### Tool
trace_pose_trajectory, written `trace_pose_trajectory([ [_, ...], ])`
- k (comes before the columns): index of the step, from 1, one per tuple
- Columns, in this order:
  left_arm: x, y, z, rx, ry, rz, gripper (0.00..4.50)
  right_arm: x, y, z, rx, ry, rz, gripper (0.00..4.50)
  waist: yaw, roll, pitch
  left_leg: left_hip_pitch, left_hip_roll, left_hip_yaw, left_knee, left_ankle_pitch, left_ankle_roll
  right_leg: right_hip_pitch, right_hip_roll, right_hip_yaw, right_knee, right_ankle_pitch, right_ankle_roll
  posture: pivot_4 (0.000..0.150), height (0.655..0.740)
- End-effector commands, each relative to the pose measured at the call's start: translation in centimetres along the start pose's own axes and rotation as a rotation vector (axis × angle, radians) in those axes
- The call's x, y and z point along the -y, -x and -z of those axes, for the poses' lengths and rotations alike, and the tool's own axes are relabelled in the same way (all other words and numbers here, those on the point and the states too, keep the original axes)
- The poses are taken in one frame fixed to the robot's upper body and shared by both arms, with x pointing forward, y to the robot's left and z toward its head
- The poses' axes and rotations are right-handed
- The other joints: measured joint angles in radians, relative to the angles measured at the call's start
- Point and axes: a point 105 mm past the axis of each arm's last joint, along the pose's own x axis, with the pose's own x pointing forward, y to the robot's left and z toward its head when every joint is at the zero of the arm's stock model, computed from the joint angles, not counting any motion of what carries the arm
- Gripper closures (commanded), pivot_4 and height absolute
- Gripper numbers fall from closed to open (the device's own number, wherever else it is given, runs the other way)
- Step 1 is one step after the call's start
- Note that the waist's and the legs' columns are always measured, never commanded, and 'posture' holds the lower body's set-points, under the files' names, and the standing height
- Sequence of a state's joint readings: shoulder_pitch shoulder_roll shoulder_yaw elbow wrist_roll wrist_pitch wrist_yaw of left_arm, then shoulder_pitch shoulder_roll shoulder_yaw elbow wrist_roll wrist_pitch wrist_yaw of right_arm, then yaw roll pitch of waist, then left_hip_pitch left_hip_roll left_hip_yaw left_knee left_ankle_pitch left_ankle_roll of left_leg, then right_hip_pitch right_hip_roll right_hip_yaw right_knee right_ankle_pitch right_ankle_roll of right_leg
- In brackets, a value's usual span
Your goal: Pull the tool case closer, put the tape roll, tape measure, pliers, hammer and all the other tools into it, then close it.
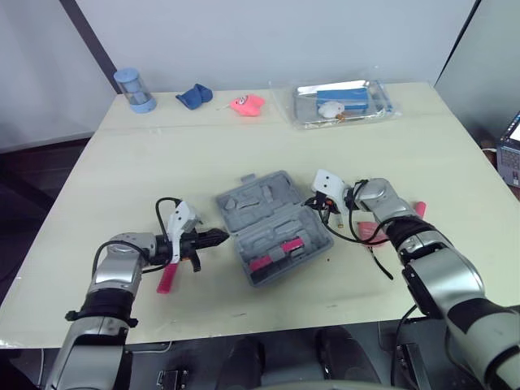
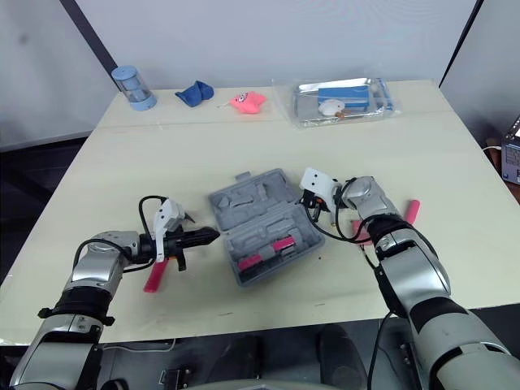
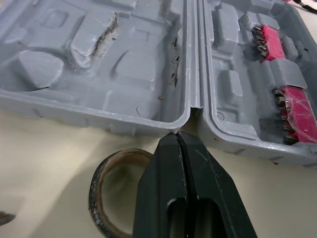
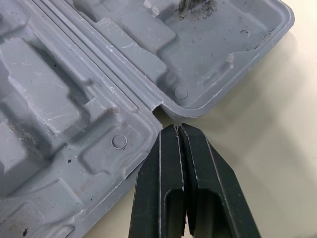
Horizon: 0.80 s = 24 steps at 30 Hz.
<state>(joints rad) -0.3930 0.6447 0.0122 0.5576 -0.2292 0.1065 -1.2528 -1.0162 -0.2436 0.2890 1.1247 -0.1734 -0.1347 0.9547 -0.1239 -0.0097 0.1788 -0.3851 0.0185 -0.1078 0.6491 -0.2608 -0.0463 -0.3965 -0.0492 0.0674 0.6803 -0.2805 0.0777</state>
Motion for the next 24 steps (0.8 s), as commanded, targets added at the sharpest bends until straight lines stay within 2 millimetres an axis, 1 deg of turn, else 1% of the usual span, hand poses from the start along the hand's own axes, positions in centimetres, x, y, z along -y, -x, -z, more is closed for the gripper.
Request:
trace_pose_trajectory([
  [1, 0.3, -0.4, 0.6, -0.042, -0.012, 0.026, 4.50, 0.0, 0.1, -0.7, 0.040, 0.007, 0.000, 4.43, 0.000, 0.000, 0.000, 0.000, 0.000, 0.000, 0.000, 0.000, 0.000, 0.000, 0.000, 0.000, 0.000, 0.000, 0.000, 0.150, 0.7400],
  [9, 0.4, -1.9, 0.7, -0.081, -0.034, 0.039, 4.50, -0.2, 0.0, -0.4, 0.042, -0.001, -0.007, 4.43, 0.001, 0.001, -0.001, 0.001, 0.000, 0.000, 0.000, 0.000, 0.000, 0.000, 0.000, 0.000, 0.001, 0.000, 0.000, 0.150, 0.7400],
  [15, 0.4, -2.2, 1.0, -0.098, -0.042, 0.041, 4.50, -0.7, 0.0, -0.4, 0.046, -0.003, -0.044, 4.43, 0.002, 0.003, -0.002, 0.002, 0.000, 0.000, 0.000, 0.000, 0.000, 0.001, 0.000, 0.000, 0.002, 0.000, 0.000, 0.150, 0.7400],
  [20, 0.7, -2.5, 0.7, -0.091, -0.049, 0.052, 4.50, -2.0, 0.3, 0.1, 0.046, -0.018, -0.152, 4.43, 0.003, 0.004, -0.002, 0.002, 0.000, 0.000, 0.001, 0.000, 0.000, 0.002, 0.000, 0.000, 0.002, 0.000, 0.000, 0.150, 0.7400],
  [24, 1.3, -2.6, 0.5, -0.089, -0.057, 0.073, 4.50, -2.8, 0.8, 0.3, 0.050, -0.028, -0.204, 4.43, 0.002, 0.004, -0.003, 0.002, -0.001, 0.000, 0.001, 0.000, 0.000, 0.002, 0.000, 0.000, 0.002, 0.000, 0.000, 0.150, 0.7400],
])
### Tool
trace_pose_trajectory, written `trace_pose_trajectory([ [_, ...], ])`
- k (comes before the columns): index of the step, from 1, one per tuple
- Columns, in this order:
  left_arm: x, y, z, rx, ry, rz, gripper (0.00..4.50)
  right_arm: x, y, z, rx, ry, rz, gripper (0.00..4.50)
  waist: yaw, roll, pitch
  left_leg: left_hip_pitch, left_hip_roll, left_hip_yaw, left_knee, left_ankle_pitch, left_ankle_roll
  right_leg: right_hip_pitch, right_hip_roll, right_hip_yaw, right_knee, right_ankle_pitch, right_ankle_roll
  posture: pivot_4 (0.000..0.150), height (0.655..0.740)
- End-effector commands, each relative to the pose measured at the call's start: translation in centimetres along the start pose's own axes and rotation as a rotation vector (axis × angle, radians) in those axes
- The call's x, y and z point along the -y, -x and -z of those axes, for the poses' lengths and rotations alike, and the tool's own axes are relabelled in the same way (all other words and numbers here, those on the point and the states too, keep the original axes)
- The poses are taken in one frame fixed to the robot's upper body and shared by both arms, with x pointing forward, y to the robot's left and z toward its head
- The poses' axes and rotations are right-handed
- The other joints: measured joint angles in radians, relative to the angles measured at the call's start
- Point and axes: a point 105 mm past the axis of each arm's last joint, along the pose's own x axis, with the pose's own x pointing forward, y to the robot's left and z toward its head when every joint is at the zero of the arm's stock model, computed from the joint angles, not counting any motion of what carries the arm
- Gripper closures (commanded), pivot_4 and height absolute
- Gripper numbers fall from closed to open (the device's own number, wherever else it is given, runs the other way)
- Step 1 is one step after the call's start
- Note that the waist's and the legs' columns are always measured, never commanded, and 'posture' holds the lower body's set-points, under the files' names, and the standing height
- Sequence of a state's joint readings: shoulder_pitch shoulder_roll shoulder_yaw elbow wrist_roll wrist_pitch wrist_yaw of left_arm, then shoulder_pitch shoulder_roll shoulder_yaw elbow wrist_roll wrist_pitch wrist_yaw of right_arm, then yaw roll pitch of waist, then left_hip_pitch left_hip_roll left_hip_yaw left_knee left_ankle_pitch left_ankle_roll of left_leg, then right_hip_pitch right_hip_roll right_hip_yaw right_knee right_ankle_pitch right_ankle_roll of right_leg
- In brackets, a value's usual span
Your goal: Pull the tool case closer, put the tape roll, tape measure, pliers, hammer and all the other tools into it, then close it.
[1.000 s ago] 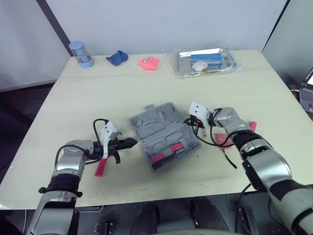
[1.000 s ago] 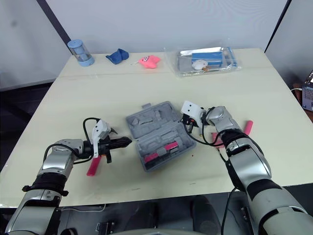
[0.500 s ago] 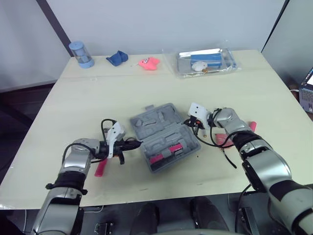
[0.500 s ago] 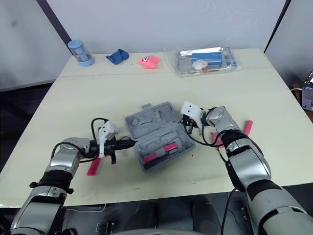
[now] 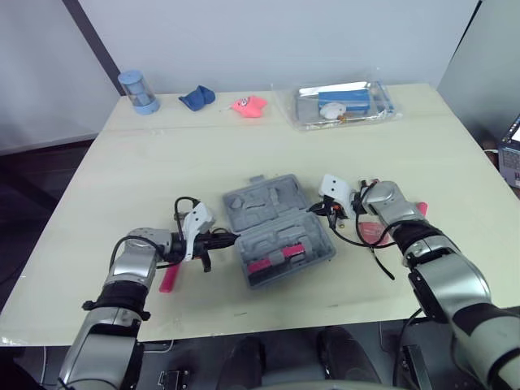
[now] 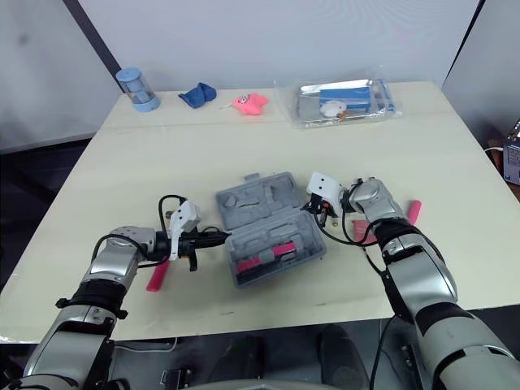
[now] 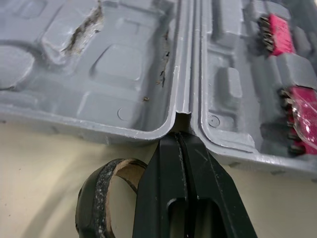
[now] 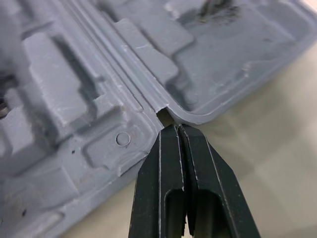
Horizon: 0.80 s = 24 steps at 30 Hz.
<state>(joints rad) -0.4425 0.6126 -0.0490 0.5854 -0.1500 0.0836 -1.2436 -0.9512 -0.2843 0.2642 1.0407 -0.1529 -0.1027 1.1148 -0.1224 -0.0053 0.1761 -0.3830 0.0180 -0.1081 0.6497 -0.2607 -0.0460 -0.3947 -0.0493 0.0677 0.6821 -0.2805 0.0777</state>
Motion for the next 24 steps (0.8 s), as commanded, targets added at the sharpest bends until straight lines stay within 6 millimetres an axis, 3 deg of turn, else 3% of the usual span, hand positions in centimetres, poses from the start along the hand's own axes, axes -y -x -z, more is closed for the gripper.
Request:
trace_pose_trajectory([
  [1, 1.2, -0.9, 0.2, -0.020, -0.006, 0.043, 4.50, -1.5, -0.4, -0.7, 0.035, 0.012, -0.095, 4.43, 0.000, 0.000, 0.000, 0.000, 0.000, 0.000, 0.000, 0.000, 0.000, 0.000, 0.000, 0.000, 0.000, 0.000, 0.000, 0.150, 0.7400],
  [24, 7.1, -2.2, -0.1, -0.101, -0.054, 0.277, 4.50, -9.2, 4.8, 2.5, 0.023, -0.124, -0.198, 4.43, 0.043, 0.000, 0.000, -0.002, 0.000, -0.001, 0.000, -0.002, 0.004, 0.000, 0.000, 0.000, -0.002, 0.000, 0.000, 0.150, 0.7400],
])
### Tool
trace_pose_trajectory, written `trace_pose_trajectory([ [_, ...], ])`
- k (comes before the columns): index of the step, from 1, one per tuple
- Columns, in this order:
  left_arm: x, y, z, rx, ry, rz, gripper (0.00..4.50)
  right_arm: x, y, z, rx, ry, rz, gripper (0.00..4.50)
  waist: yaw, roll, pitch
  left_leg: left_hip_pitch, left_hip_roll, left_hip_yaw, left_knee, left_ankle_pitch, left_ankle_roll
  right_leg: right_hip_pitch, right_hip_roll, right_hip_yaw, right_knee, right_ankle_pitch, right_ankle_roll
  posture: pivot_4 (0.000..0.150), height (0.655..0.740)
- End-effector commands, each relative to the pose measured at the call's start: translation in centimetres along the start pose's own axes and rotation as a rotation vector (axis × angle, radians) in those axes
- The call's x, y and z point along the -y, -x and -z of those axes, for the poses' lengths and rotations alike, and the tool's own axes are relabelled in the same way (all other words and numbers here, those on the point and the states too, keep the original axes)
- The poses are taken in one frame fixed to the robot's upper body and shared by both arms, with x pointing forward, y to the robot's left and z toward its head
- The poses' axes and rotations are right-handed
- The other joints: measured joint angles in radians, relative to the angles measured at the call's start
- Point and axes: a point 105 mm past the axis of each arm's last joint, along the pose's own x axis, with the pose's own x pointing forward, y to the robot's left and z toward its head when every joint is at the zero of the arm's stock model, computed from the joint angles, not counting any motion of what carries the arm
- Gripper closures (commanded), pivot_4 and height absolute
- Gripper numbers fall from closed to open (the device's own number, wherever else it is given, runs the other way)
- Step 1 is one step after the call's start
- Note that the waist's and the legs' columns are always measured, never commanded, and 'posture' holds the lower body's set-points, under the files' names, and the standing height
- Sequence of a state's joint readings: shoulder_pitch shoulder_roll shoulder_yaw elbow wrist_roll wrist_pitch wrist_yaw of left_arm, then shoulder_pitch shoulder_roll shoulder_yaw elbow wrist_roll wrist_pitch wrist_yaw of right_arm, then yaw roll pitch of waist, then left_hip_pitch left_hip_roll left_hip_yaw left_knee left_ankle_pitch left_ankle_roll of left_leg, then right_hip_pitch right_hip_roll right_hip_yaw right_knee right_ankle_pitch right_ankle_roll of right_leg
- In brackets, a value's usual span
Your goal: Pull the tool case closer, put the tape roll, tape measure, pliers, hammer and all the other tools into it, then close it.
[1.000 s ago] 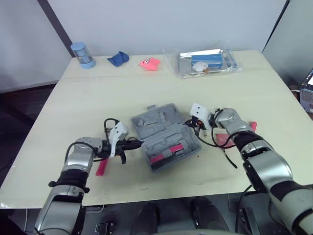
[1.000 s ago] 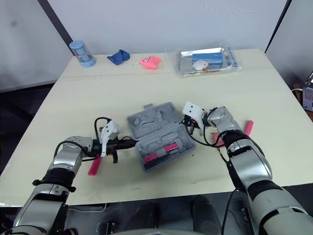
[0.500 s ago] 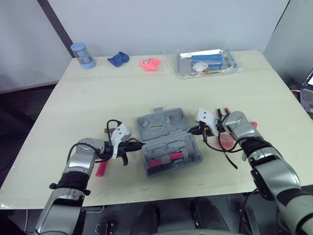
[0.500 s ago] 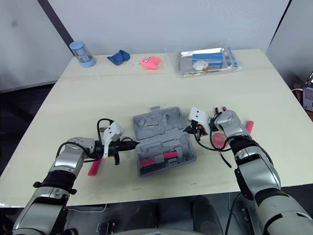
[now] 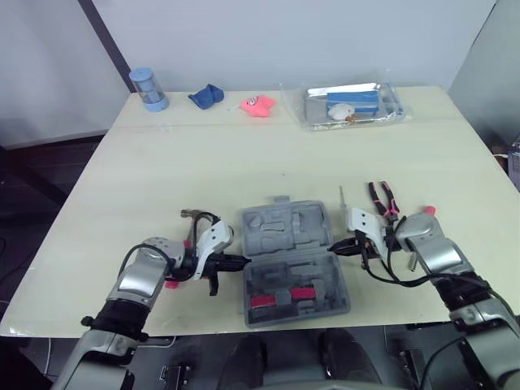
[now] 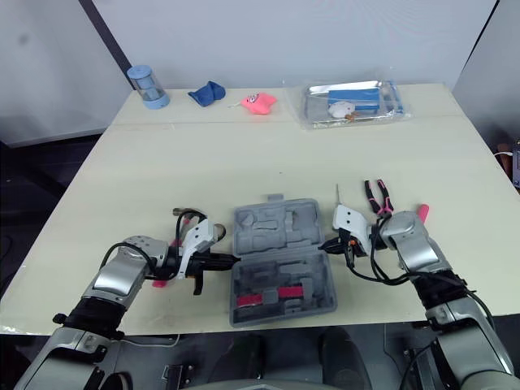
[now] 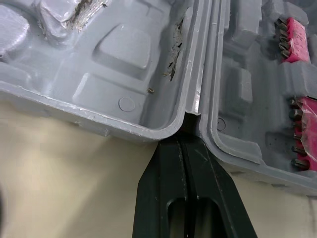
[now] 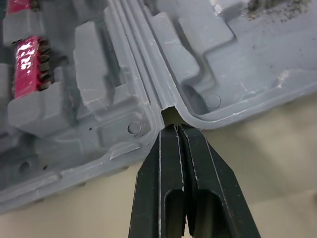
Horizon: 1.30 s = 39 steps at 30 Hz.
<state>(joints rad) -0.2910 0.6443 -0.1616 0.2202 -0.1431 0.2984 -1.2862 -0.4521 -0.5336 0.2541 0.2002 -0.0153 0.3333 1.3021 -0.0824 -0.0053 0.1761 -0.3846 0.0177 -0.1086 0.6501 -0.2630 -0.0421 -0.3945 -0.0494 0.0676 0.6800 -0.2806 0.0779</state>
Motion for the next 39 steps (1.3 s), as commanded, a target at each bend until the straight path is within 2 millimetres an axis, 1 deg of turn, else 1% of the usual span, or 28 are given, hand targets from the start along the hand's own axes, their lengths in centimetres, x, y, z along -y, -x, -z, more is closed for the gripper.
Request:
trace_pose_trajectory([
  [1, 1.5, -1.1, -0.7, 0.013, -0.044, 0.080, 4.50, -1.8, -0.3, -1.0, 0.043, 0.014, -0.056, 4.43, 0.004, 0.000, 0.000, 0.000, 0.000, 0.000, 0.000, 0.000, 0.000, 0.000, 0.000, 0.000, 0.000, 0.000, 0.000, 0.150, 0.7400],
  [9, 1.7, -1.7, -0.7, 0.012, -0.046, 0.094, 4.50, -3.1, 0.4, -0.2, 0.026, -0.034, -0.051, 4.43, 0.018, 0.000, 0.000, 0.000, 0.000, 0.000, 0.001, 0.000, 0.000, 0.000, 0.000, 0.000, -0.001, 0.000, 0.000, 0.150, 0.7400],
  [18, 3.0, -1.9, 0.1, -0.021, -0.057, 0.162, 4.50, -4.6, 0.8, 0.6, 0.008, -0.087, -0.077, 4.43, 0.021, 0.000, 0.000, 0.000, 0.000, 0.000, 0.001, 0.000, 0.000, 0.001, 0.000, 0.000, -0.001, 0.000, 0.000, 0.150, 0.7400],
  [26, 3.9, -2.3, 0.3, -0.032, -0.060, 0.208, 4.50, -4.9, 1.0, 1.0, 0.008, -0.112, -0.062, 4.43, 0.022, 0.000, 0.000, 0.000, 0.000, 0.000, 0.001, 0.000, 0.000, 0.001, 0.000, 0.000, -0.001, 0.000, 0.000, 0.150, 0.7400],
  [34, 4.5, -2.4, 0.7, -0.049, -0.061, 0.235, 4.50, -5.8, 1.1, 1.3, 0.003, -0.141, -0.082, 4.43, 0.023, -0.001, 0.000, 0.000, 0.000, 0.000, 0.001, 0.000, 0.000, 0.001, 0.000, 0.000, -0.001, 0.000, 0.000, 0.150, 0.7400],
  [39, 5.0, -2.7, 0.7, -0.051, -0.065, 0.251, 4.50, -6.0, 1.2, 1.4, -0.001, -0.151, -0.086, 4.43, 0.023, -0.001, 0.000, 0.000, 0.000, 0.000, 0.001, 0.000, 0.000, 0.001, 0.000, 0.000, -0.001, 0.000, 0.000, 0.150, 0.7400],
])
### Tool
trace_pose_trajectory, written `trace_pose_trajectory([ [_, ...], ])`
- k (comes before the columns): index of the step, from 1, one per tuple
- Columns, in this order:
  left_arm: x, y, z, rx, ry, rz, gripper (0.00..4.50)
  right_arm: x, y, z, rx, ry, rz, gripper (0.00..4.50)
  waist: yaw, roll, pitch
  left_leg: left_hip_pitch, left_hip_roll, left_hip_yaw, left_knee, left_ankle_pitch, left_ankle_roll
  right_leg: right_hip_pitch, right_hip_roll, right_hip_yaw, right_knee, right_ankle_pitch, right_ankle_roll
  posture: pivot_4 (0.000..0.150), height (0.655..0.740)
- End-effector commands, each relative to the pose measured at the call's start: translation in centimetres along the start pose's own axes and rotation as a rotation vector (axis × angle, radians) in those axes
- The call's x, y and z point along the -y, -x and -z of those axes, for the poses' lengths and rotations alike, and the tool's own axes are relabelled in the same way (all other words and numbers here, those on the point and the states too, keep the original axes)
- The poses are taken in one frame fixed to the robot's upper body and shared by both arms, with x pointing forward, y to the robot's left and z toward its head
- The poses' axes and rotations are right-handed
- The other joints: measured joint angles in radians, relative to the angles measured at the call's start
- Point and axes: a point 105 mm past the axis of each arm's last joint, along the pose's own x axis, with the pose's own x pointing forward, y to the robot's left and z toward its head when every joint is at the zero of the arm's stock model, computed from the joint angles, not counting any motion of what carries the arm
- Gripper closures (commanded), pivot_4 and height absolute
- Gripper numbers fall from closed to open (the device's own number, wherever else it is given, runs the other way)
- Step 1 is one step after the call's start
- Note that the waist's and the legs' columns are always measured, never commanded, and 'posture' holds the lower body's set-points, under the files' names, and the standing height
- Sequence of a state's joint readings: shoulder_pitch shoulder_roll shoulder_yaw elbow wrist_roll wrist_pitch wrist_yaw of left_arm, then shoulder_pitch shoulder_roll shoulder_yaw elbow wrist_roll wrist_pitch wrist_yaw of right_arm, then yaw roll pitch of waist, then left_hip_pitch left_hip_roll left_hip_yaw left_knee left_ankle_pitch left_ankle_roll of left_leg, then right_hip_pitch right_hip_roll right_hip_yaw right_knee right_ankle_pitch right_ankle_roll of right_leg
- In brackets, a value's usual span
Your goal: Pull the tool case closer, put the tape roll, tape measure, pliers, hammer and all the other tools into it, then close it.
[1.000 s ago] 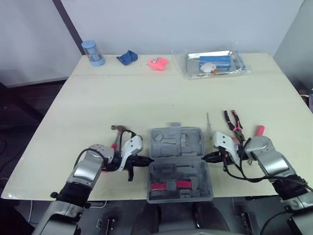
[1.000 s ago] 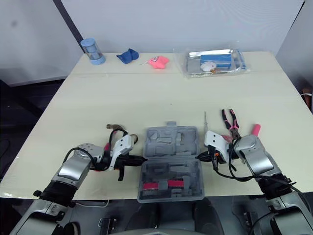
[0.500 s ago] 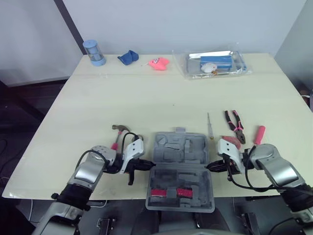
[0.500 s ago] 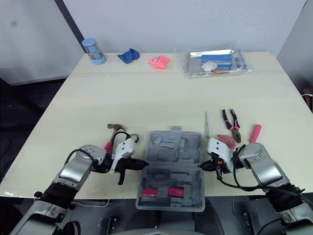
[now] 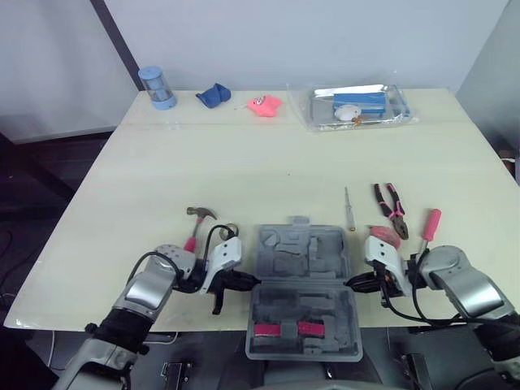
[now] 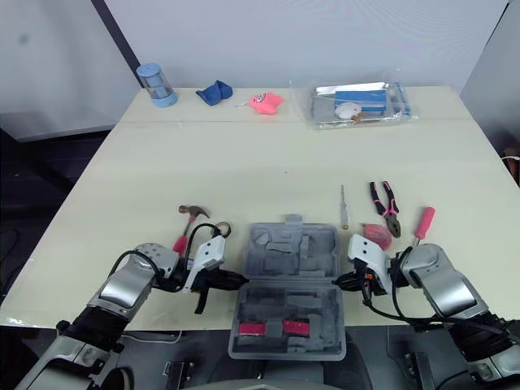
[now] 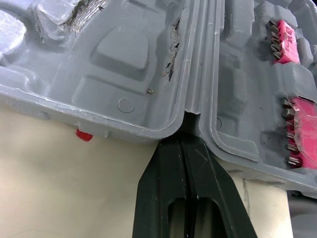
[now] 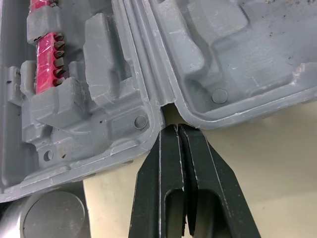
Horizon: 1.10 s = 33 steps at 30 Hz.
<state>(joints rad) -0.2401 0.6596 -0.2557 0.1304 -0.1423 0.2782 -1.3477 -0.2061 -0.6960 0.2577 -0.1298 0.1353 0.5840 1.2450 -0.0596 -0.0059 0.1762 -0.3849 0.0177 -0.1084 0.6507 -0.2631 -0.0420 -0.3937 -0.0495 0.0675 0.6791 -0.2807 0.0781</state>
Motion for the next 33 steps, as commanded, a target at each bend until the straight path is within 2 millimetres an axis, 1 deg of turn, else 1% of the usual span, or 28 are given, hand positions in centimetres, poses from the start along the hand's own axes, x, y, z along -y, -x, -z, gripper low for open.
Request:
trace_pose_trajectory([
  [1, 1.6, -1.5, 0.1, -0.005, -0.009, 0.091, 4.50, -1.1, -0.4, -1.1, 0.041, 0.034, -0.051, 4.43, 0.000, 0.000, 0.000, 0.000, 0.000, 0.000, 0.000, 0.000, 0.000, 0.000, 0.000, 0.000, 0.000, 0.000, 0.000, 0.150, 0.7400],
  [7, 1.8, -1.8, 0.1, -0.002, -0.007, 0.093, 4.50, -0.8, -0.2, -1.0, 0.038, 0.031, -0.037, 4.43, 0.001, 0.000, 0.000, 0.000, 0.000, 0.000, 0.000, 0.000, 0.000, 0.000, 0.000, 0.000, 0.000, 0.000, 0.000, 0.150, 0.7400],
  [18, 1.1, -2.2, -0.2, 0.016, -0.007, 0.057, 4.50, -0.6, 0.1, -0.8, 0.029, 0.027, -0.029, 4.43, 0.012, 0.000, 0.000, 0.000, 0.000, 0.000, 0.000, 0.000, 0.000, 0.001, 0.000, 0.000, 0.000, 0.000, 0.000, 0.150, 0.7400],
  [33, 0.6, -2.1, -0.5, 0.033, -0.002, 0.040, 4.50, -0.5, 0.2, -0.6, 0.025, 0.023, -0.024, 4.43, 0.017, 0.000, 0.000, 0.000, 0.000, 0.000, 0.000, 0.000, 0.000, 0.001, 0.000, 0.000, 0.000, 0.000, 0.000, 0.150, 0.7400],
])
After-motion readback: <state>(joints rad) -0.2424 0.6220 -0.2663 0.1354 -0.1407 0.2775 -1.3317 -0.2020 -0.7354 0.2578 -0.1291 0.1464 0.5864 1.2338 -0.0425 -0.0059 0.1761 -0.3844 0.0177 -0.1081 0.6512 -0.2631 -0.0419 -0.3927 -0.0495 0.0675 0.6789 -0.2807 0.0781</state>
